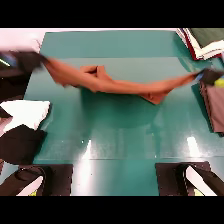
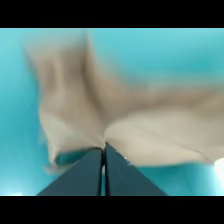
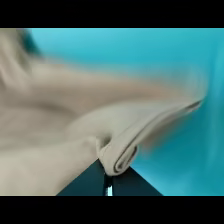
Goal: Fold the shirts.
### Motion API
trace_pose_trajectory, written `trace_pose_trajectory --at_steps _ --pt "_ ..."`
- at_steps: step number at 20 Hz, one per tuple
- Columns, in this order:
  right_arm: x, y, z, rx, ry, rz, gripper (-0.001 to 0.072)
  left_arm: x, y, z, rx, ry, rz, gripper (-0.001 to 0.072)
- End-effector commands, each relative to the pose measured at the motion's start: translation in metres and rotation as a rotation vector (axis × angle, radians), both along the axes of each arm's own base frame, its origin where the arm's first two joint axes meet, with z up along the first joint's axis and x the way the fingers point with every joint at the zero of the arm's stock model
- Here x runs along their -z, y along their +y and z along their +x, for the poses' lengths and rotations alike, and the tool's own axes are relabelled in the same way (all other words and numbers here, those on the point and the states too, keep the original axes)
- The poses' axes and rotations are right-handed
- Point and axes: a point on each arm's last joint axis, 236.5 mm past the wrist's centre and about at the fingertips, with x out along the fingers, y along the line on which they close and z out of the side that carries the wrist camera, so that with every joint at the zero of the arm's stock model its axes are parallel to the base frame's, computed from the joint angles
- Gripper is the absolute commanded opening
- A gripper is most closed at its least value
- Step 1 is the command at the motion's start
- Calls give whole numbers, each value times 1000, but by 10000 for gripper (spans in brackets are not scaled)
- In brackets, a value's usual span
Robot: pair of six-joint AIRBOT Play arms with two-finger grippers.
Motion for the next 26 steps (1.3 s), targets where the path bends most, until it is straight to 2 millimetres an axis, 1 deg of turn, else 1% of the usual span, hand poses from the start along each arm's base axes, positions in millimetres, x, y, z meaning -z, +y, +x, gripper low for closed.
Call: trace_pose_trajectory --at_steps 1,2,3,4,5,7,9,10,11,12,13,14,15,17,18,19,20,21,22,23,24,25,26 --pt "-158 -2 -46 41 -331 -222 19 -170 39 -70 -74 -414 -44 22" --pt "-186 -6 -62 71 -375 -275 19 -202 46 -96 -76 -502 -71 23" --pt "-205 -10 -76 101 -400 -313 19 -226 51 -118 -75 -572 -97 22" --pt "-220 -14 -88 128 -415 -343 19 -244 56 -136 -78 -636 -118 22" --pt "-231 -16 -96 141 -424 -366 19 -258 60 -152 -80 -694 -137 21" --pt "-246 -16 -106 152 -437 -385 18 -275 63 -165 -80 -764 -165 21" --pt "-250 -15 -107 161 -435 -369 18 -282 60 -169 -63 -791 -188 21" --pt "-247 -17 -103 160 -422 -363 18 -281 60 -166 -65 -786 -185 21" --pt "-240 -19 -97 154 -395 -357 18 -273 58 -153 -72 -759 -170 21" --pt "-228 -21 -87 144 -356 -345 17 -259 58 -133 -90 -708 -140 21" --pt "-211 -24 -74 136 -304 -329 18 -234 53 -105 -98 -627 -105 21" --pt "-189 -27 -60 120 -238 -311 17 -199 46 -73 -99 -518 -65 21" --pt "-166 -28 -45 98 -171 -293 17 -156 36 -40 -93 -387 -27 22" --pt "-114 -20 -12 26 -22 -259 17 -66 21 21 -84 -139 50 22" --pt "-83 -13 6 -16 59 -247 17 -24 14 47 -80 -40 80 23" --pt "-50 -13 21 -34 147 -249 17 22 7 71 -76 64 112 23" --pt "-11 -14 32 -52 255 -252 17 63 3 89 -79 162 127 23" --pt "28 -16 42 -67 358 -248 17 106 2 107 -86 257 148 23" --pt "61 -16 49 -79 438 -230 17 143 0 122 -87 343 137 23" --pt "93 -19 57 -81 506 -213 17 173 0 135 -89 410 116 23" --pt "117 -24 65 -75 550 -200 17 198 1 148 -94 465 85 23" --pt "137 -27 73 -74 583 -185 17 221 1 160 -83 503 56 23" --pt "153 -28 82 -71 599 -178 17 239 -2 171 -67 525 29 23"
